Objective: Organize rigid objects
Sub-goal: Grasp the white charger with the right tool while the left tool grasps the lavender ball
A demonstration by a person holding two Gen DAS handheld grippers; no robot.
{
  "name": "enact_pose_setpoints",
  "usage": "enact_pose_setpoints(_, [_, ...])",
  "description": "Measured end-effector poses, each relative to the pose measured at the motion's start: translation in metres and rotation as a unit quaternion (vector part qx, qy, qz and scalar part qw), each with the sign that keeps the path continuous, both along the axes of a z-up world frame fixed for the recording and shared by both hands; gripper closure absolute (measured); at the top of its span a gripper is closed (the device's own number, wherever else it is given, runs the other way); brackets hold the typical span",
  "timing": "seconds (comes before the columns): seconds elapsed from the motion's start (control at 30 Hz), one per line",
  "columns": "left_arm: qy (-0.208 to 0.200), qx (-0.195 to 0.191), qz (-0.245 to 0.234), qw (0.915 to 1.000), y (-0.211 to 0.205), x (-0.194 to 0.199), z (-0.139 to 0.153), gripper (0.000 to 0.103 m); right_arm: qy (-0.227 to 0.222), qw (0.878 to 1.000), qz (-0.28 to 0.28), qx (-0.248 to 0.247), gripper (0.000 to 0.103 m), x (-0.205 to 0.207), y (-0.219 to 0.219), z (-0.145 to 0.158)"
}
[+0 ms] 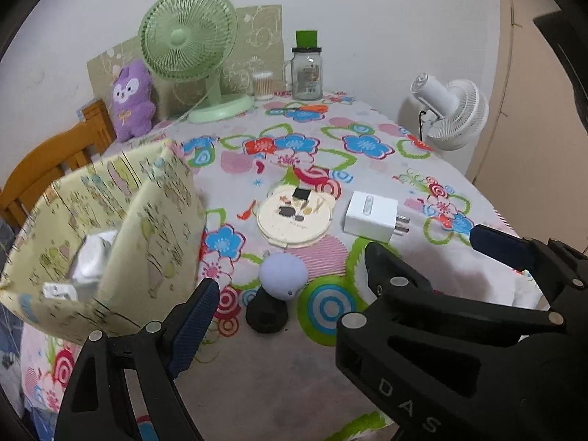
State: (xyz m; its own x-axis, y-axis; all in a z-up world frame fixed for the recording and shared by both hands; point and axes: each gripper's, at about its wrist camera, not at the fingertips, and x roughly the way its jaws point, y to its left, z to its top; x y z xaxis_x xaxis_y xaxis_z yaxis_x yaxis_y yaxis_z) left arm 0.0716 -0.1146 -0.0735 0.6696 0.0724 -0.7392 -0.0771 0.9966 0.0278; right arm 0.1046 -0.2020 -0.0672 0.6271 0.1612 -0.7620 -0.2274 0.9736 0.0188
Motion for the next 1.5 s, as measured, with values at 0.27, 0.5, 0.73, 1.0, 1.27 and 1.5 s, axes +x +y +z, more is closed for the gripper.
enact_pose_setpoints(0.27, [0.031, -0.011, 0.001, 0.9995, 0.001, 0.012, -0.020, 0.013, 0.021, 1.000, -0.010, -0.009, 0.015, 0.010, -0.001, -0.021])
enact_pose_setpoints(0.5, [0.028, -0.008, -0.008, 0.9996, -0.005, 0.023, -0.022, 0.014, 0.027, 0.999, -0.027, -0.002, 0.015, 0.020, -0.009, -0.027])
enact_pose_setpoints(0.73, [0.042, -0.029, -0.010, 0.9987, -0.004, 0.035, -0.030, 0.029, 0.029, 0.999, -0.027, -0.009, 0.015, 0.033, -0.010, -0.031])
enact_pose_setpoints(1.0, [0.042, -0.028, -0.011, 0.9987, 0.002, 0.045, -0.034, 0.061, 0.027, 1.000, -0.011, -0.009, 0.015, 0.044, -0.004, -0.038])
enact_pose_setpoints(1.27, [0.030, -0.008, -0.018, 0.9993, 0.004, 0.052, -0.034, 0.061, 0.021, 1.000, 0.009, -0.005, 0.015, 0.057, 0.003, -0.040])
enact_pose_setpoints(1.5, [0.031, 0.000, -0.015, 0.9994, 0.005, 0.062, -0.034, 0.061, 0.026, 1.000, 0.009, 0.008, 0.015, 0.072, 0.000, -0.046])
